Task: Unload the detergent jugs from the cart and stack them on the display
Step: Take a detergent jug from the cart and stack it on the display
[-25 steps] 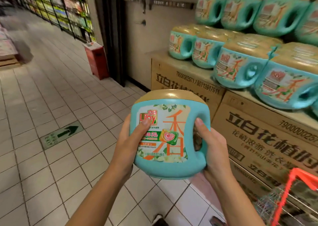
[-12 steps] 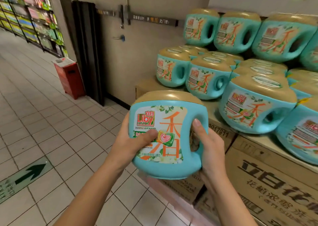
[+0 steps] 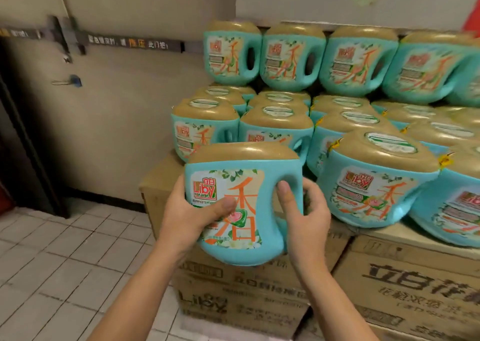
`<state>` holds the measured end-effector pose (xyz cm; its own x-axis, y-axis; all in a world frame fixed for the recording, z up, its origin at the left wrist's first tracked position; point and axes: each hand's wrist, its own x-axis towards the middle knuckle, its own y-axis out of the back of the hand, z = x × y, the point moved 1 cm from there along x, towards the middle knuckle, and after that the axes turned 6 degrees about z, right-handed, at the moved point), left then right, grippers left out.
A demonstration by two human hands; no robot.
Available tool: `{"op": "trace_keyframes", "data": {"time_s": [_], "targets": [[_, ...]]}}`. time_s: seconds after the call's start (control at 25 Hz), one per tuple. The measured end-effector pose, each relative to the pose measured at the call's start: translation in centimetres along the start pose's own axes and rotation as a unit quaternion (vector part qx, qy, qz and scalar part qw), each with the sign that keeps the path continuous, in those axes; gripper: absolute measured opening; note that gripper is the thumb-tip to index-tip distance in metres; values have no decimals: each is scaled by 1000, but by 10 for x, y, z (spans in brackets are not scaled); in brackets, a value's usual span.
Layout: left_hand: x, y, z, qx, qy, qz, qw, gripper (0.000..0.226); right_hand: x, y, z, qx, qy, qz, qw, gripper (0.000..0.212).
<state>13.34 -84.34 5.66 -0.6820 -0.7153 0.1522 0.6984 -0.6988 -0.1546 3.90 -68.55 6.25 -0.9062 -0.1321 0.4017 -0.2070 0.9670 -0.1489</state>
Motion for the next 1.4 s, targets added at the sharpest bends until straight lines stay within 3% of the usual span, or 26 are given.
{"op": "trace_keyframes", "data": {"time_s": [0.12,0.28,0.68,0.8,0.88,0.92,1.0,1.12,1.24,1.4], "targets": [[47,-2,-5,9,-27,-26,999,93,20,-16,7,-76,-6,-16,997,58],[82,-14,-21,32,-51,-46,997,119,36,-13,24,-196,-34,-48,979,101],[110,-40,-54,72,-79,-93,990,136,47,-8,45,-272,3,29,962,100],[109,-41,-59,94,-84,-71,989,139,43,8,41,-291,82,75,950,72],[106,-40,-62,95,-79,-62,990,136,37,33,37,-308,162,169,922,52],[104,-39,-63,92,-74,-55,991,135,36,49,37,-308,177,222,908,53],[99,-40,-65,83,-61,-43,994,134,40,80,38,-311,128,302,892,71],[93,-47,-63,76,-55,-45,995,132,54,109,40,-309,2,272,911,94],[86,-56,-59,87,-57,-29,994,133,58,115,43,-235,-9,208,950,80],[79,-66,-57,101,-63,-22,993,127,58,118,47,-234,-3,226,946,78]]}}
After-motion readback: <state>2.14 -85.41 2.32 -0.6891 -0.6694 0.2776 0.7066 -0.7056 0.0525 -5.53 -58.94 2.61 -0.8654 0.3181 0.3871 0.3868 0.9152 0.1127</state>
